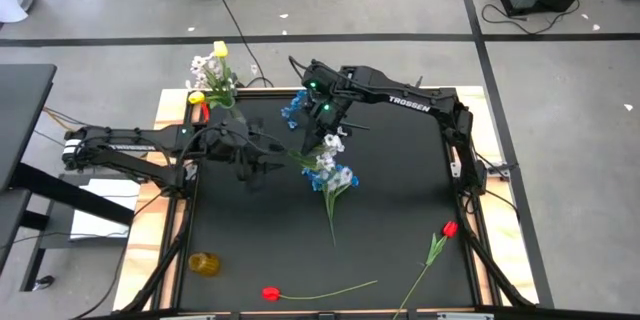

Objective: Sort flowers into vase by color
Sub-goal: Put the white flowers into the transparent vase

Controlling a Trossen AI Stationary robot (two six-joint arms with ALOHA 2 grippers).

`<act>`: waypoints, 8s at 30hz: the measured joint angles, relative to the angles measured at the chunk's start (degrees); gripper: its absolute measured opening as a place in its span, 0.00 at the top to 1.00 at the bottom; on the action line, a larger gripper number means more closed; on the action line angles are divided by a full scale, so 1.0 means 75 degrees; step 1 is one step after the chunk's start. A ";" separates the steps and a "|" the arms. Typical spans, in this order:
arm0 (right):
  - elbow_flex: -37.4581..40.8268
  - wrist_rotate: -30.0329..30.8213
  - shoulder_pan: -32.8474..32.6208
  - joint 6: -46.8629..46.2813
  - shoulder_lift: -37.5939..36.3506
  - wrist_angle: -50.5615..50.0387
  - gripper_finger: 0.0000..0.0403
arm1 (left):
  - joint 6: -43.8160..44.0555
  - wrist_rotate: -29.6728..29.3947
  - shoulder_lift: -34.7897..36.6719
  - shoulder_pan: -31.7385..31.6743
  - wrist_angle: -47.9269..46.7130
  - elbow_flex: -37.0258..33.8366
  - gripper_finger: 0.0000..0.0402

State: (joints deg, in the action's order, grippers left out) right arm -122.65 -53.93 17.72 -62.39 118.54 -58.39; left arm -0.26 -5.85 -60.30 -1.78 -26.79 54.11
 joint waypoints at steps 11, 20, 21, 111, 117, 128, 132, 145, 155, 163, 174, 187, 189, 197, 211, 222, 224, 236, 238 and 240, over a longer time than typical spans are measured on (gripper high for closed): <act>0.0000 -0.0019 0.0111 0.0181 0.0006 -0.0254 0.94 | -0.0348 -0.1153 0.0048 0.0556 -0.0002 0.0003 0.36; 0.0000 -0.0185 0.0113 -0.0059 0.0006 -0.0136 0.94 | -0.0917 -0.1840 0.0045 0.0746 -0.0002 0.0006 0.36; 0.0000 -0.0214 0.0096 -0.0149 0.0006 -0.0025 0.94 | -0.0961 -0.1836 0.0045 0.0746 0.0003 0.0006 0.36; 0.9871 0.9013 -0.3314 0.7294 -1.1547 0.6700 0.99 | 0.0597 -0.2146 0.3044 -0.0084 0.0933 0.0003 1.00; 1.1976 0.9510 -0.3249 0.8814 -1.2303 0.8057 0.96 | 0.0607 -0.2136 0.3044 -0.0084 0.0983 0.0003 1.00; 1.3405 1.0014 -0.3244 0.9475 -1.3134 0.9839 0.97 | 0.0739 -0.2136 0.3044 -0.0084 0.1051 0.0003 1.00; 1.3446 1.0024 -0.3244 0.9514 -1.3272 0.9680 0.95 | 0.0757 -0.2136 0.3044 -0.0084 0.1093 0.0003 1.00; 1.2997 0.9647 -0.3241 0.7695 -1.2432 0.8999 0.99 | 0.0753 -0.2137 0.3044 -0.0084 0.1093 0.0003 1.00; 1.1980 0.9580 -0.3124 0.7283 -1.1547 0.8606 0.79 | 0.0816 -0.2136 0.3044 -0.0084 0.1090 0.0003 1.00; 1.1946 0.8891 -0.2979 0.7077 -1.1732 0.8310 0.47 | 0.0820 -0.2139 0.3044 -0.0084 0.1087 0.0003 1.00; 1.1946 0.8740 -0.2979 0.7285 -1.1708 0.8176 0.28 | 0.0672 -0.2336 0.2749 -0.0081 0.1650 -0.0178 1.00; 1.1946 0.8626 -0.2981 0.7280 -1.1698 0.8172 0.29 | -0.0949 -0.2194 0.2758 -0.0117 0.4056 -0.1102 1.00; 1.1946 0.8626 -0.2981 0.7280 -1.1698 0.8172 0.29 | -0.1128 -0.2154 0.2889 -0.0236 0.4177 -0.1102 1.00; 1.1946 0.8623 -0.2981 0.7280 -1.1695 0.8180 0.29 | -0.1649 -0.0793 0.3109 -0.1586 0.4223 -0.1167 1.00; 1.1946 0.8623 -0.2981 0.7280 -1.1692 0.8195 0.29 | -0.1029 0.0310 0.3671 -0.3681 0.5301 -0.2234 1.00; 1.1948 0.8623 -0.2981 0.7280 -1.1692 0.8209 0.29 | -0.0561 -0.0494 0.2753 -0.5397 0.8924 -0.4309 0.99; 1.1948 0.8623 -0.2981 0.7280 -1.1692 0.8225 0.29 | -0.0751 -0.0767 0.2564 -0.5533 0.9091 -0.4385 0.99; 1.1948 0.8625 -0.2981 0.7279 -1.1692 0.8227 0.29 | -0.1520 -0.0878 0.1149 -0.5756 1.1018 -0.4809 0.99; 1.1948 0.8626 -0.2984 0.7277 -1.1692 0.8227 0.29 | -0.1515 -0.0884 0.1096 -0.5743 1.1040 -0.4861 0.98; 1.1948 0.8623 -0.2984 0.7280 -1.1695 0.8227 0.29 | -0.1543 -0.0890 0.1083 -0.5650 1.1040 -0.4861 0.98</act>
State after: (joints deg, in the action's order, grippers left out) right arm -33.04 10.74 -4.67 -7.79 30.83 3.31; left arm -11.83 -12.52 -52.18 -44.16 56.02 17.65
